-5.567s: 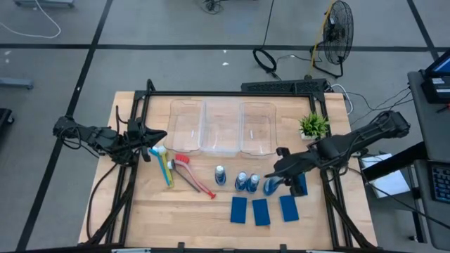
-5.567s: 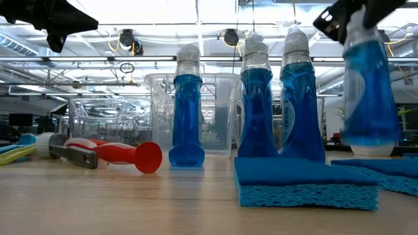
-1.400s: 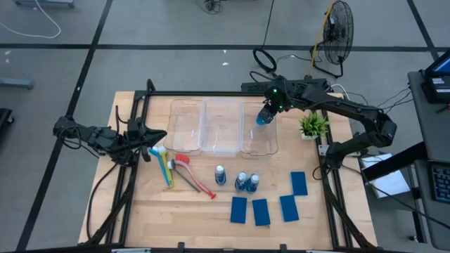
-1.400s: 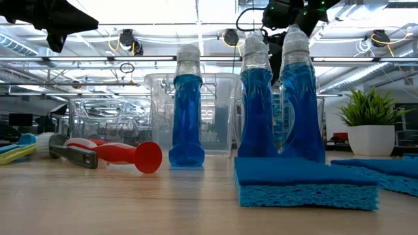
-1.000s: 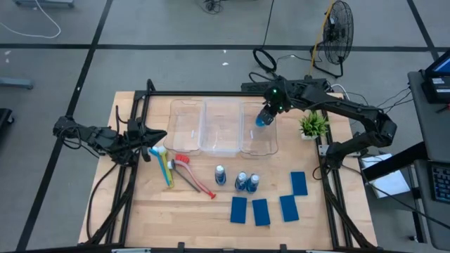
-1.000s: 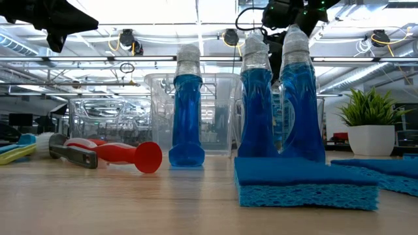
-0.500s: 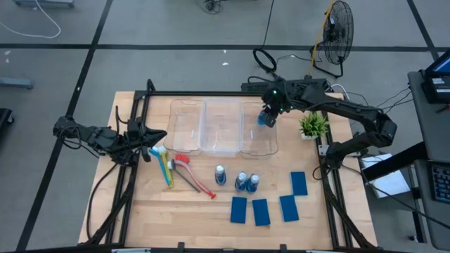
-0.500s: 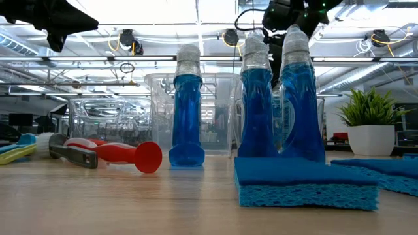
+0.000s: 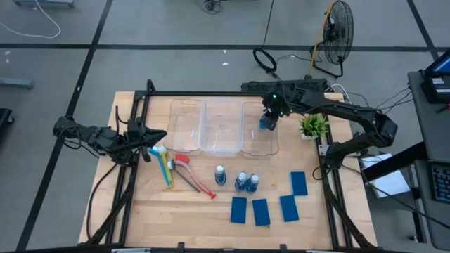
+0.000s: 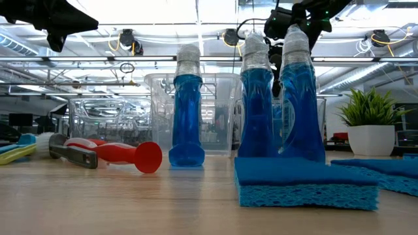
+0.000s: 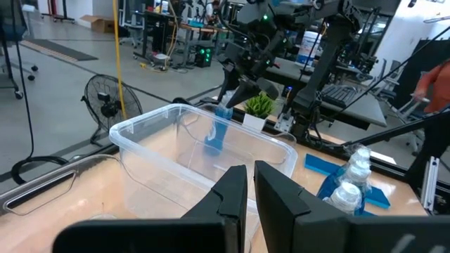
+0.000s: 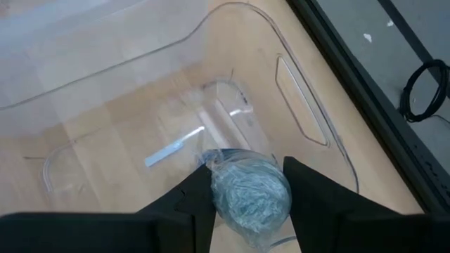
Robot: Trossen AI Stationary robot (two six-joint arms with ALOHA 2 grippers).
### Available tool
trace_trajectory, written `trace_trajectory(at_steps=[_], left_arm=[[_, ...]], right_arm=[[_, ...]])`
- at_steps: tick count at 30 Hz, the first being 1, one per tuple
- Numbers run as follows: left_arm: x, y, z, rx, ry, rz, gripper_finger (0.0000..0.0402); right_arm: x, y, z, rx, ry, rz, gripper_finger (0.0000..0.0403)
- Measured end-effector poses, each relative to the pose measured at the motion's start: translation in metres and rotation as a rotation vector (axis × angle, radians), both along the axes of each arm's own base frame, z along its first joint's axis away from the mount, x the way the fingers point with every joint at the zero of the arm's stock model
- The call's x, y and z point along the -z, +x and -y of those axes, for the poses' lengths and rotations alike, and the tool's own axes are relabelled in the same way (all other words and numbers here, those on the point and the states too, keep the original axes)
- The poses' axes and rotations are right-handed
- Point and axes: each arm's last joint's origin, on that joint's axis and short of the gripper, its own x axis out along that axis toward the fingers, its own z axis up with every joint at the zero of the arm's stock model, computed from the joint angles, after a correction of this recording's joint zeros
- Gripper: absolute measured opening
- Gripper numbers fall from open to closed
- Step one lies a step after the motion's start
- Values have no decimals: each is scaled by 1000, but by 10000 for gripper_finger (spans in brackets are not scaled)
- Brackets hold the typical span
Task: Pick & Place Kitchen Sink Supplies
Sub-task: Put the blue dishwashing liquid bottle into the right transparent bin
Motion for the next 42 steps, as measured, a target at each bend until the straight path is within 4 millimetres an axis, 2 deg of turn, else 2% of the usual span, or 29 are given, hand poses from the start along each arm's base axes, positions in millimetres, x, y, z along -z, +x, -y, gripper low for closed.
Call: trace_trajectory(at_steps=[11,19,25,30,35,42], left_arm=[[0,0,0,0,0,0,33],[0,0,0,0,-1,1,33],[0,0,0,0,-1,1,33],[0,0,0,0,-1,1,33],[0,0,0,0,-2,1,33],[0,0,0,0,-2,2,33]], right_arm=[[-1,-3,-2,2,6,-2,174],[-20,-13,-8,2,-35,70,217],[-36,-23,-15,-2,-70,129,235],[-52,-32,-28,-30,-104,194,237],[-69,-39,-49,-105,-134,286,229],[-89,-49,-80,-253,-45,450,218]])
